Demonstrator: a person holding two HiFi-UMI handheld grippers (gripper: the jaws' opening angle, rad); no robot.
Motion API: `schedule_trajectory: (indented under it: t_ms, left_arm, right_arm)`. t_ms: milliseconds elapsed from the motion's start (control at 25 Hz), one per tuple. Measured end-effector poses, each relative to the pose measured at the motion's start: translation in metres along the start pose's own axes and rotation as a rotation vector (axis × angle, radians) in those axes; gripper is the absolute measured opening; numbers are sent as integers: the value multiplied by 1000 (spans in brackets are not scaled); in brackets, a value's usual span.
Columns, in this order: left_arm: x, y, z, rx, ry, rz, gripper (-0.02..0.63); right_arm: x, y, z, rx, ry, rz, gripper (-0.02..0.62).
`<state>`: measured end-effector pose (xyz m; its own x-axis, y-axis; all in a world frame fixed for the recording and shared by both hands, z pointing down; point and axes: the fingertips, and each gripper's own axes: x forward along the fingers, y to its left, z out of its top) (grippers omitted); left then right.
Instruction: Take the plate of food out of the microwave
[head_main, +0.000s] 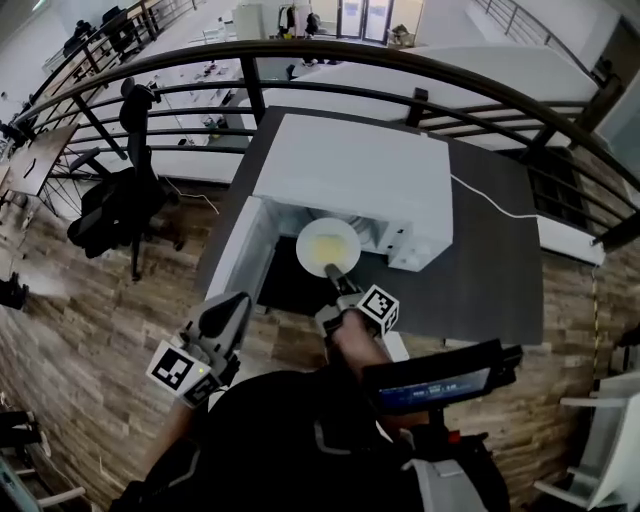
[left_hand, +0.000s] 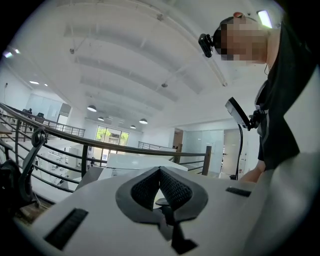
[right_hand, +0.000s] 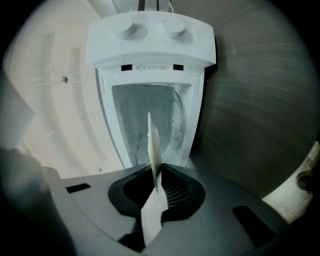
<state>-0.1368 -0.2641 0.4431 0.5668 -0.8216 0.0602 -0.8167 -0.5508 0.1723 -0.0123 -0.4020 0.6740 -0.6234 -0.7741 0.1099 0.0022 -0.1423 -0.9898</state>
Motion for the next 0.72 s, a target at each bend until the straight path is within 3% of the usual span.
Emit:
schedule_trajectory:
  t_ms: [160, 360, 720]
  left_arm:
    - [-13, -3, -1, 1, 0, -10, 5]
    - [-39, 10, 2, 19, -13, 65, 5]
    - [-71, -5, 1, 0, -28, -80, 5]
  right_arm:
    - [-20, 16, -13, -4, -21, 21, 35]
    - [-43, 35, -36, -11, -51, 50, 35]
    - [-92, 60, -68, -32, -120, 72, 34]
